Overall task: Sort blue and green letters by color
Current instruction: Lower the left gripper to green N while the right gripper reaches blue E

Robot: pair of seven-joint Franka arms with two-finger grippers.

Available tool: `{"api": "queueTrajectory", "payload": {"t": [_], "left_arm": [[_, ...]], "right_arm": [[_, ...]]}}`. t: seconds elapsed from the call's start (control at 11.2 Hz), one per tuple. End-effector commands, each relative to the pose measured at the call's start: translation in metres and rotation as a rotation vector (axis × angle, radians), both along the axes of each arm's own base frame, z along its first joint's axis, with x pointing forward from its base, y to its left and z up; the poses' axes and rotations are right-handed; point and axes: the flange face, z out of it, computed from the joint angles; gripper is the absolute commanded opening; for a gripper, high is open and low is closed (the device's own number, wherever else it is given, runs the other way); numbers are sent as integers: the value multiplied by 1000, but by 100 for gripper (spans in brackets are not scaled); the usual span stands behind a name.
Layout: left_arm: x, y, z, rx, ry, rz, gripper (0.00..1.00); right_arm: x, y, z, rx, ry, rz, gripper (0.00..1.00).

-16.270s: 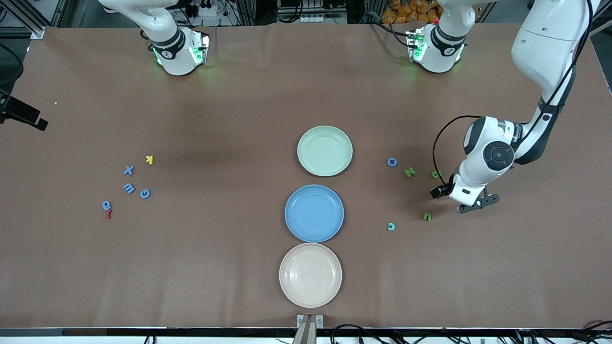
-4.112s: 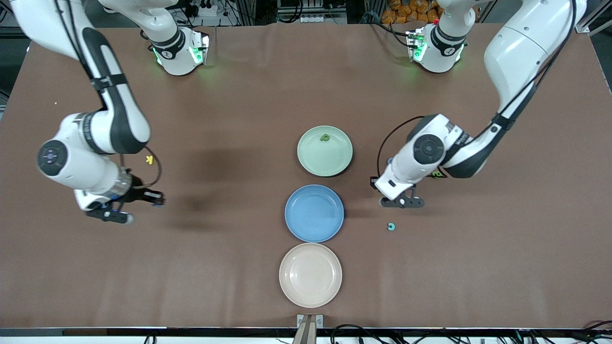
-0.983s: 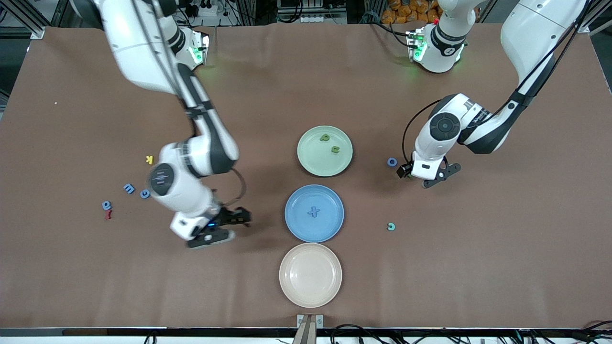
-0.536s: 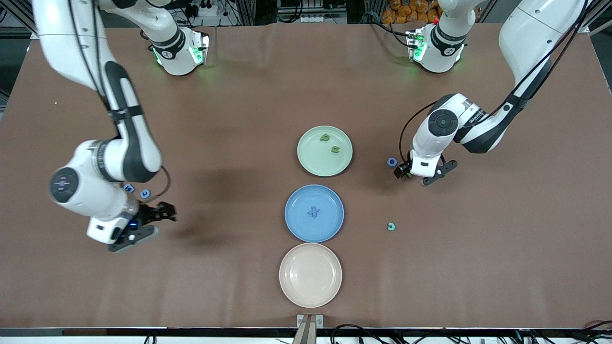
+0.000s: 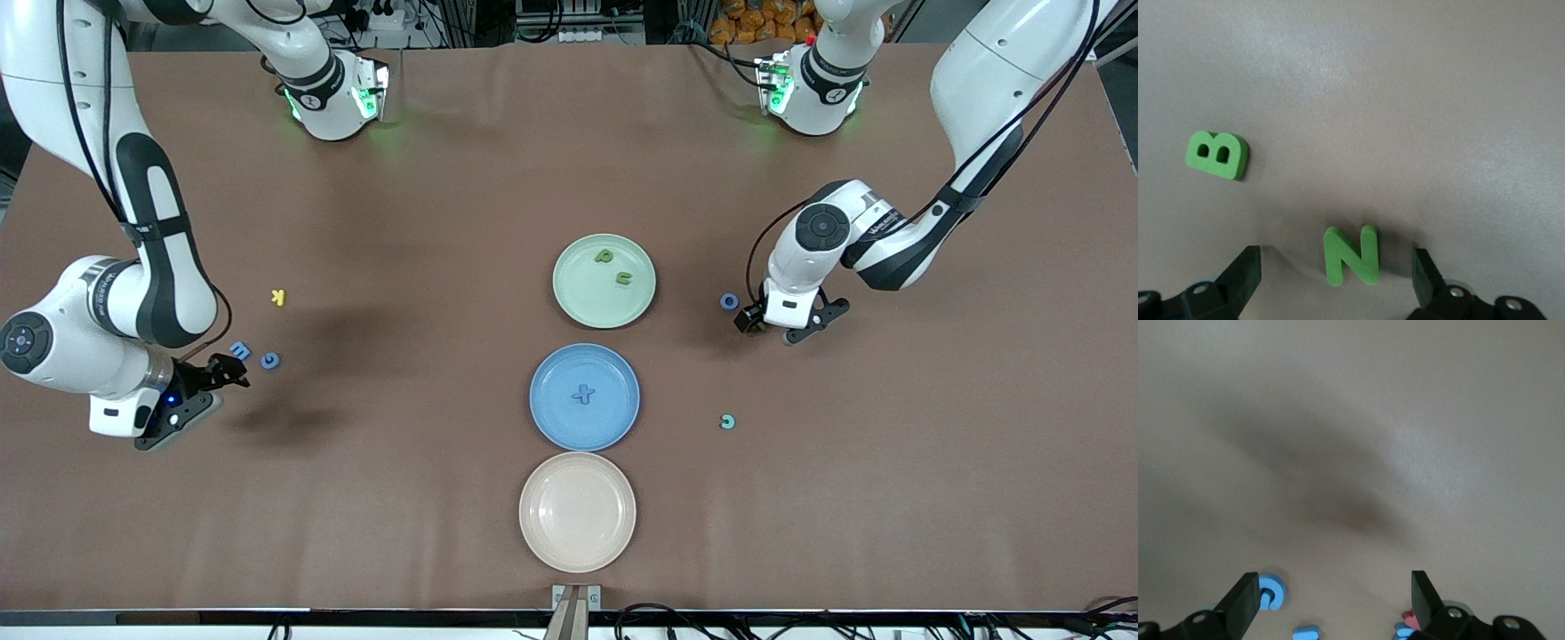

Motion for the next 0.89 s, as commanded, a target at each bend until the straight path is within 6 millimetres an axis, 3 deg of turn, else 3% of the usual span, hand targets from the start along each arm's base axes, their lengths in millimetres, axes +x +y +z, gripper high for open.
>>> {"api": "queueTrajectory", "payload": {"t": [0.0, 0.09, 0.18, 0.45, 0.8], "left_arm": [[-2, 0, -9, -4, -18, 8, 82], [-1, 2, -9, -1, -19, 9, 7], [-2, 1, -9, 0, -19, 5, 0], [-1, 2, -9, 1, -20, 2, 0], [6, 2, 2, 9, -49, -5, 0]], "right_arm": [[-37, -19, 1, -29, 29, 29, 100], [-51, -24, -10, -41, 34, 34, 100], [-63, -32, -21, -48, 19, 37, 100], [-89, -29, -48, -54, -4, 39, 100], [-109, -26, -53, -48, 1, 31, 100]]}}
